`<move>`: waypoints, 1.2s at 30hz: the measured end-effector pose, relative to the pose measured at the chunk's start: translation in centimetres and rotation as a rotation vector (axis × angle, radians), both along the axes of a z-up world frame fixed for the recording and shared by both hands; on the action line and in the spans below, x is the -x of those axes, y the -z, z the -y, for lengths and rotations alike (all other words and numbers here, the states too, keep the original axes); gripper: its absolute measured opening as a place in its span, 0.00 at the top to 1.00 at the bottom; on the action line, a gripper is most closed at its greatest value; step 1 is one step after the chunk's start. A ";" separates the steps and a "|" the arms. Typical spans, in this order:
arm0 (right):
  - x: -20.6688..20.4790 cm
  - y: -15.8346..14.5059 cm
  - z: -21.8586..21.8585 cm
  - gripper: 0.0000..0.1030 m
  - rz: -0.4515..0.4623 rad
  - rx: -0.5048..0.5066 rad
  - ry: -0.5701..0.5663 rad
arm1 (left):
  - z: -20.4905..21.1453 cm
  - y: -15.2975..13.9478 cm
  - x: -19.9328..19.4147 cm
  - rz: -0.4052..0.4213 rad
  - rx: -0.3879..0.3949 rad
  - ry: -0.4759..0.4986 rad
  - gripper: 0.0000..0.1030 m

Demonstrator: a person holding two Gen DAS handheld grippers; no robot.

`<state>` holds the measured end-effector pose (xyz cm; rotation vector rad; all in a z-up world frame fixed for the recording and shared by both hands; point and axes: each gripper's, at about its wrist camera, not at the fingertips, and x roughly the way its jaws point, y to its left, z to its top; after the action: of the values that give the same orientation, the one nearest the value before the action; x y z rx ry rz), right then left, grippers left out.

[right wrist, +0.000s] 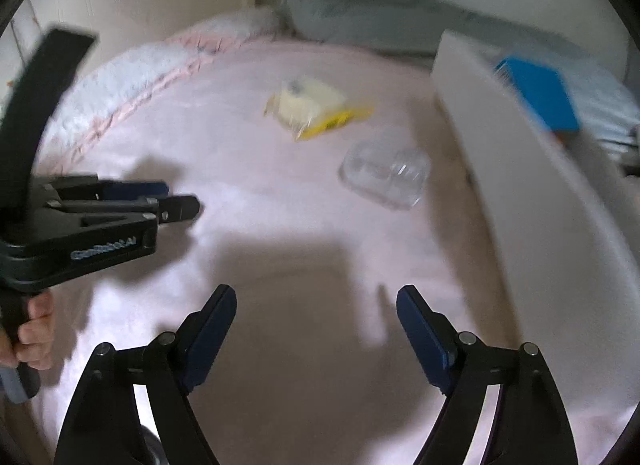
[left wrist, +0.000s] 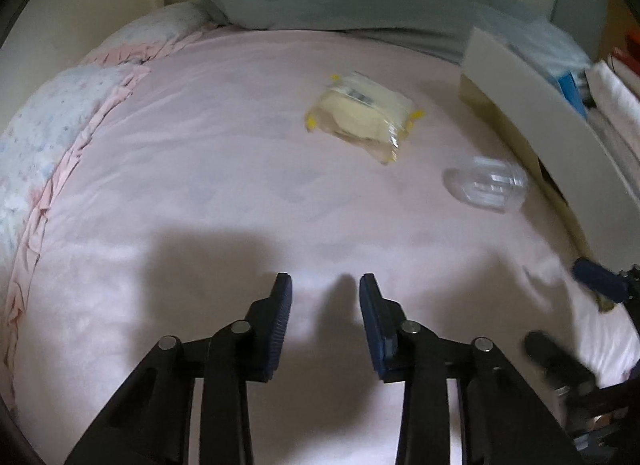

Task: Organize objects
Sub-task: 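Move the right gripper over the yellow-edged bread bag and lower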

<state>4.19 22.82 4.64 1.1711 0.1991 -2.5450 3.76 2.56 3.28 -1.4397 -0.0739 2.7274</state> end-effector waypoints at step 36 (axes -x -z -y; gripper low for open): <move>22.7 -2.3 3.3 0.21 0.274 0.301 0.244 | 6.7 -2.9 2.0 -0.088 -0.050 -0.127 0.61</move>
<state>-18.51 19.49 6.97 1.4719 -0.4014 -2.4585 1.79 -4.14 6.21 -1.3449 -0.2358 2.8633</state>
